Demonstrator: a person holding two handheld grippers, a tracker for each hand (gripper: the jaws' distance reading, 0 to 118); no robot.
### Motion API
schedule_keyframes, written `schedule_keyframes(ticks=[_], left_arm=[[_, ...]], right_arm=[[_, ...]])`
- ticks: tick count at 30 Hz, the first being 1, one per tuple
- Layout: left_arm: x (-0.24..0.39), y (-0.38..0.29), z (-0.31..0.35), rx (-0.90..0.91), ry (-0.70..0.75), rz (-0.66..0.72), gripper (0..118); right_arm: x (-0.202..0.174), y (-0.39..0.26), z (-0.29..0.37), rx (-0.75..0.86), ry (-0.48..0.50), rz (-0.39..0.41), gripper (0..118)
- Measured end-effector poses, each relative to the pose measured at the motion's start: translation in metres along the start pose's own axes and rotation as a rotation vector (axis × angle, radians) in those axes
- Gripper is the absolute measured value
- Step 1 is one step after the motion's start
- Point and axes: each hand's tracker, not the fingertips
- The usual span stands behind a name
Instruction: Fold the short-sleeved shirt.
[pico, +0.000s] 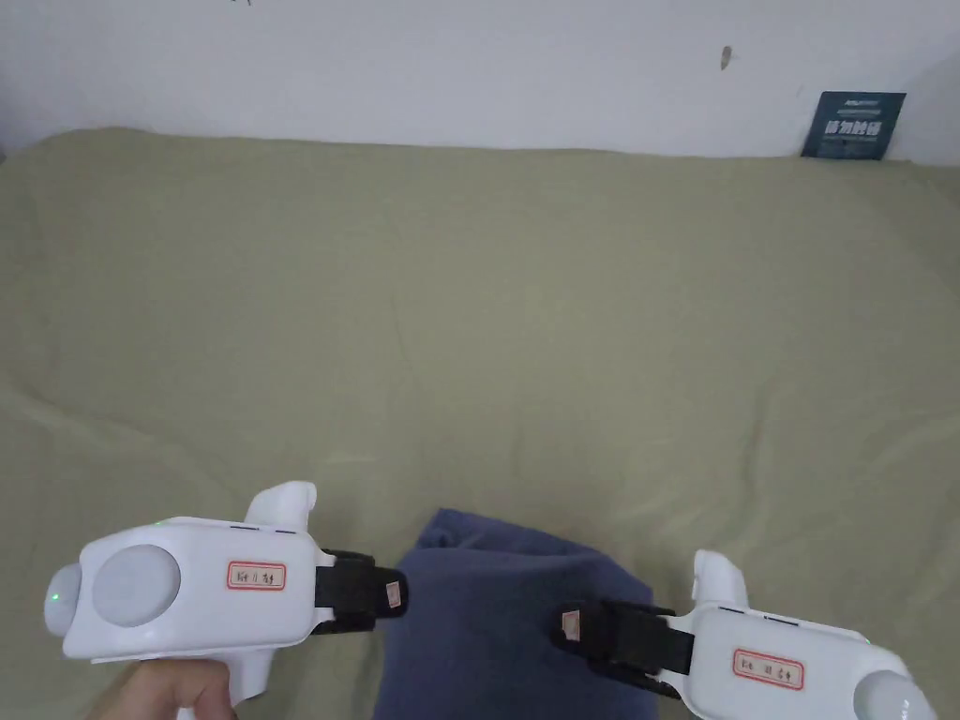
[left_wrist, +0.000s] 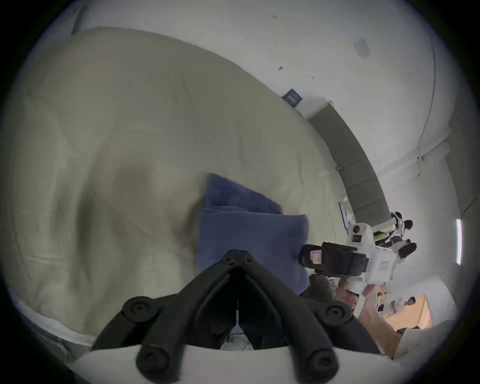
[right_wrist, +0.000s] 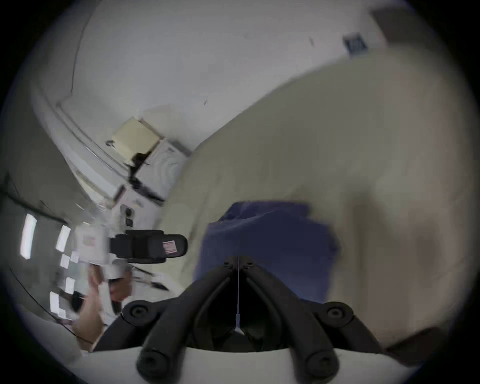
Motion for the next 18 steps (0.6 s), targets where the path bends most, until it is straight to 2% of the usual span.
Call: schedule_keyframes(ticks=[1,2,3,5,6,7,8,9,11,13,16,17,18], left_arm=[[-0.007,0.001,-0.001,-0.004,-0.001,0.002,1],[-0.016,0.003,-0.004,-0.014,0.004,0.005,1],[-0.022,0.004,-0.007,-0.018,0.007,0.014,1],[-0.029,0.006,-0.013,-0.036,-0.032,0.03,1],[-0.024,0.006,-0.015,-0.043,-0.068,0.038,11],[-0.025,0.007,-0.019,-0.05,-0.103,0.03,54],[-0.026,0.009,-0.025,-0.067,-0.127,0.038,100],[-0.026,0.008,-0.033,-0.091,-0.133,0.054,118],[-0.025,0.003,-0.046,-0.086,-0.19,0.061,115],[-0.021,-0.004,-0.066,-0.158,-0.225,0.116,114],[-0.01,0.0,-0.072,-0.114,-0.314,0.088,111],[-0.007,0.0,-0.075,-0.109,-0.304,0.094,102],[-0.018,0.002,-0.079,-0.098,-0.299,0.104,85]], right_arm=[[0.014,0.002,-0.01,-0.051,0.063,-0.07,1],[0.026,0.003,-0.019,-0.076,0.083,-0.125,1],[0.037,0.003,-0.024,-0.059,0.068,-0.15,1],[0.062,0.004,-0.03,-0.083,0.164,-0.244,1],[0.069,0.005,-0.028,-0.075,0.214,-0.299,1],[0.071,0.007,-0.024,-0.077,0.252,-0.303,1],[0.071,0.008,-0.022,-0.076,0.229,-0.277,1],[0.068,0.007,-0.02,-0.08,0.22,-0.264,1],[0.071,0.008,-0.02,-0.095,0.24,-0.272,1],[0.073,0.009,-0.021,-0.1,0.251,-0.285,1],[0.062,0.007,-0.02,-0.095,0.233,-0.274,1],[0.055,0.006,-0.019,-0.091,0.216,-0.266,1],[0.05,0.005,-0.018,-0.086,0.201,-0.26,1]])
